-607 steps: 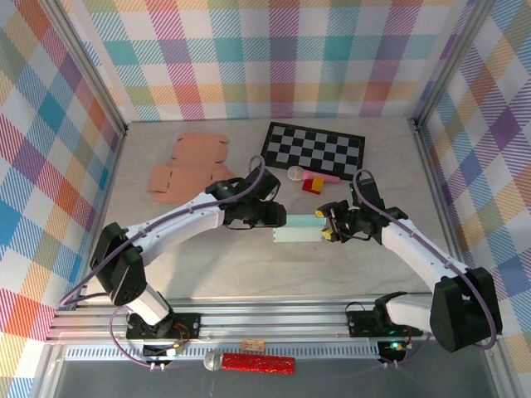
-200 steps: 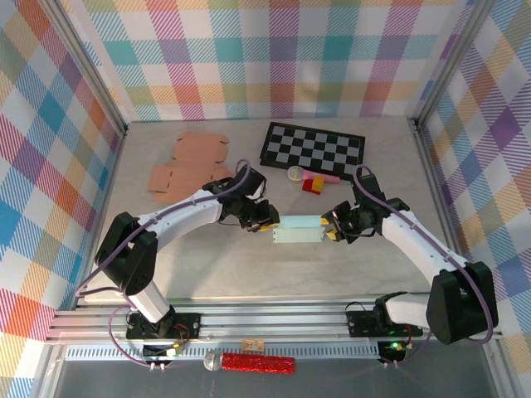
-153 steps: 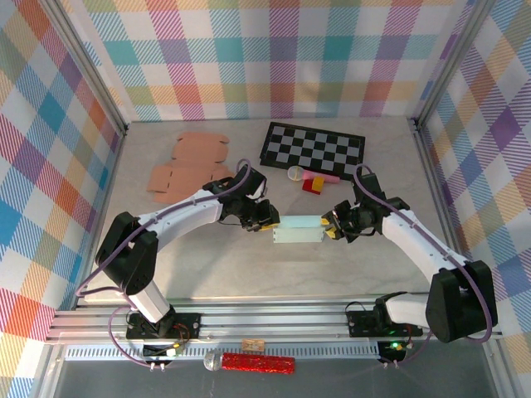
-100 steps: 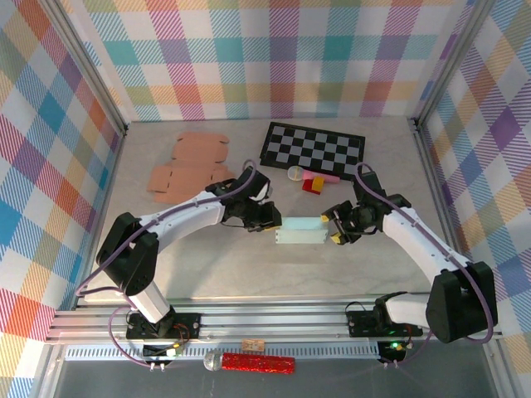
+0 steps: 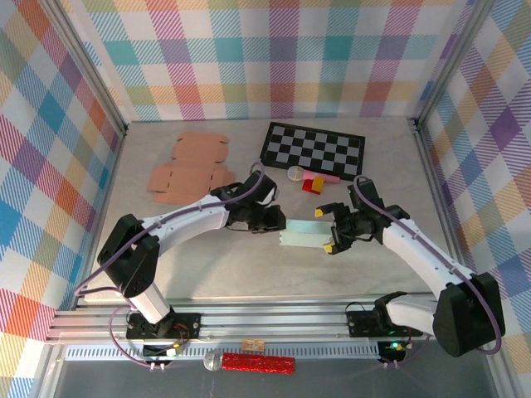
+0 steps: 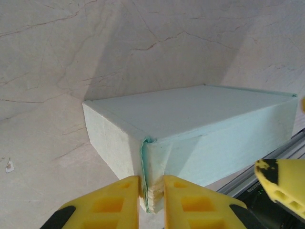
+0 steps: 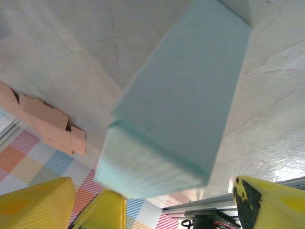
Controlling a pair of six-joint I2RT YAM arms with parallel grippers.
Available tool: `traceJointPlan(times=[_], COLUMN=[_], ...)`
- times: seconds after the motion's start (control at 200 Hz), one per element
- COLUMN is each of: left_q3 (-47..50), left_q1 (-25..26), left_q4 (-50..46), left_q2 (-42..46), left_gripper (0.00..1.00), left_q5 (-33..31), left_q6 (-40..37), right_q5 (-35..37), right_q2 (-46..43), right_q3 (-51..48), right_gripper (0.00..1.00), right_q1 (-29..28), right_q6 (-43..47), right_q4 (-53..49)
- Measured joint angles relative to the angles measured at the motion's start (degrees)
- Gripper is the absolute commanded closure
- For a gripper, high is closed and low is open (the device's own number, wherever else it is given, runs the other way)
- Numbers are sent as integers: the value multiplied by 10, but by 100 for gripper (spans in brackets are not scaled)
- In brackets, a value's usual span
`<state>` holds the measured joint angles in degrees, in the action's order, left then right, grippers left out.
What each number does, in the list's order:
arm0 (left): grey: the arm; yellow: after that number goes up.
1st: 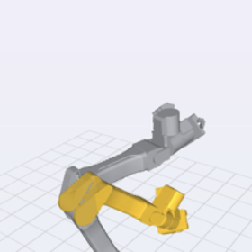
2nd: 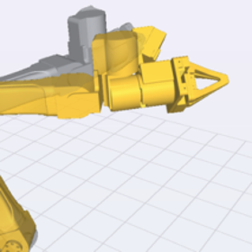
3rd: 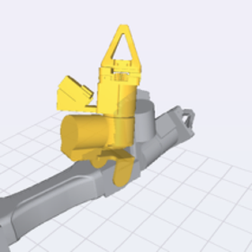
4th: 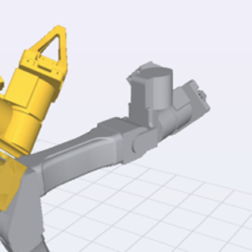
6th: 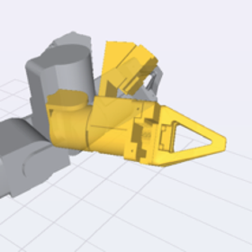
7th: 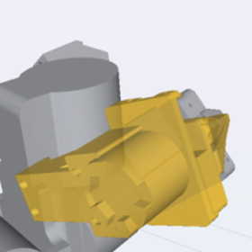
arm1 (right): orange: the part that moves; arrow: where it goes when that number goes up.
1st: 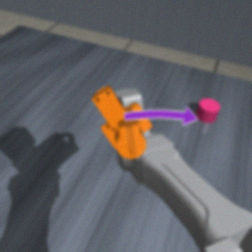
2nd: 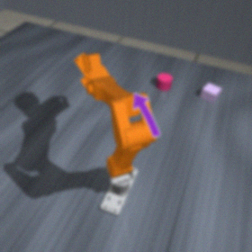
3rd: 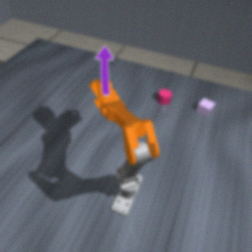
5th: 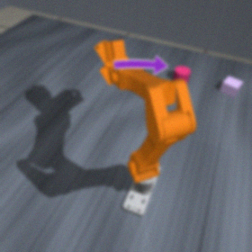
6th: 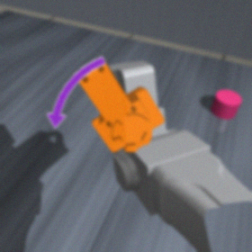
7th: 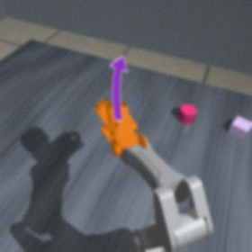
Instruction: Fold the paper box
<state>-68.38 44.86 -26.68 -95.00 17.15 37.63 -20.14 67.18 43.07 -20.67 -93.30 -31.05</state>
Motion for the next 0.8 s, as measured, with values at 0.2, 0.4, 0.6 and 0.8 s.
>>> traceJointPlan(times=[0.2, 0.4, 0.6, 0.8], left_q3=[16, 35, 57, 83], left_q1=[12, 23, 43, 68], left_q4=[10, 30, 54, 60], left_q2=[14, 26, 39, 41], left_gripper=[84, 84, 83, 71], left_q5=[-12, -19, -30, -37], left_q6=[-2, -11, -25, -47], right_q5=[23, 34, 51, 62], right_q2=[17, 35, 16, -43], right_q3=[-37, -44, -133, -218], right_gripper=[14, 24, 37, 39], right_q1=[-1, -1, -1, 7], right_q6=[-36, -39, -31, 2], right_q4=[56, 114, 226, 315])
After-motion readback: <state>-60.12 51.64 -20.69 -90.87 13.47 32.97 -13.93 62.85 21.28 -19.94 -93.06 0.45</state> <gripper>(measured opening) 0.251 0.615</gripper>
